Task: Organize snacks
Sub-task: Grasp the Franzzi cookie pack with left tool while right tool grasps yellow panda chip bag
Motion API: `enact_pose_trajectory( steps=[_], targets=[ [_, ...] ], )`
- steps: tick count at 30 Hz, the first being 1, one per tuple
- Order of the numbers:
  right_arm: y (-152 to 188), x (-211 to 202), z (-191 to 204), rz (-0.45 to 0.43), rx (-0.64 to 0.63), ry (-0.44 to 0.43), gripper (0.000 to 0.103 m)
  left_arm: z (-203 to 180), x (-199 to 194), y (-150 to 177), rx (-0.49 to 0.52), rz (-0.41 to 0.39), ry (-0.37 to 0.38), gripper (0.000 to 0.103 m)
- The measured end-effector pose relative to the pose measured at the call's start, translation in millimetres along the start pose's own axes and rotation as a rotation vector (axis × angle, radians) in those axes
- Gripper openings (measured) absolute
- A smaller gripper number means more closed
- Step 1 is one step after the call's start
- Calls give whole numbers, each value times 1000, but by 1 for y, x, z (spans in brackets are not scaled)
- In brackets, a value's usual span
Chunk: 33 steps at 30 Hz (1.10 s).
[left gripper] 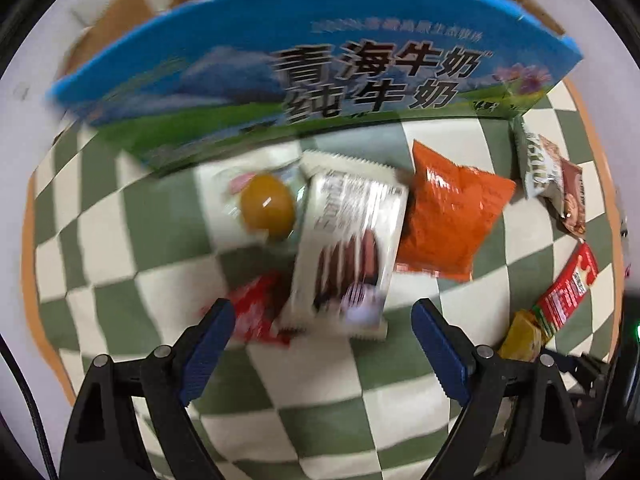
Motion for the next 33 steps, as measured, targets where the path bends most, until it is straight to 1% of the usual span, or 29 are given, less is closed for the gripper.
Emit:
enact_pose_trajectory(
  steps=[1,3,5,6,7,9,10,13,15,17,19,21,23,24,26,28,33],
  targets=[
    [1,3,-1,-1,0,0,76,-3,5,-8,16,7,-16,90],
    [2,5,-2,-16,3,3,74,-10,14,-23,46,20,-42,90],
    [2,4,1,-32,-12,11,70,-16,20,-33,62,29,-37,72],
    [2,4,3,-35,-9,22,68,-18,22,-35,70,38,-36,58],
    [1,4,5,-36,-17,29,67,-20,24,-36,68,42,-35,58],
    [2,3,6,-45,-25,33,66,-22,23,-34,60,28,-37,57],
    [2,3,7,-47,-35,39,65,-21,22,-31,47,19,-25,57],
    [-2,0,14,-57,-76,54,64,-15,28,-11,-6,32,17,57],
    [-8,-3,22,-57,-107,69,63,-8,31,11,-61,51,57,57],
    [-11,-3,34,-65,-184,107,63,-1,38,37,-114,89,103,57],
    [-13,-1,48,-73,-267,163,63,5,47,62,-162,127,159,58],
    [-11,2,61,-75,-347,214,63,10,59,82,-192,158,189,57],
    [-9,9,75,-60,-427,263,63,12,72,95,-214,178,215,59],
    [-9,10,78,-54,-446,269,66,13,77,98,-218,187,228,60],
    [-9,12,80,-38,-445,261,73,13,89,98,-231,212,264,60],
    [-12,10,75,-18,-389,202,83,15,98,97,-242,224,286,61],
    [-24,1,52,-28,-218,85,84,14,106,96,-259,219,272,61]
  ],
)
Point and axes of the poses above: each gripper's, at about its wrist camera, not at the fingertips, and x roughly the way its jaws point, z to its left, y to its underside, the point moved 4 cm from there along x, roughly the way its jaws point, and after that the axes turned 15 degrees about z, right-handed, at the moved point
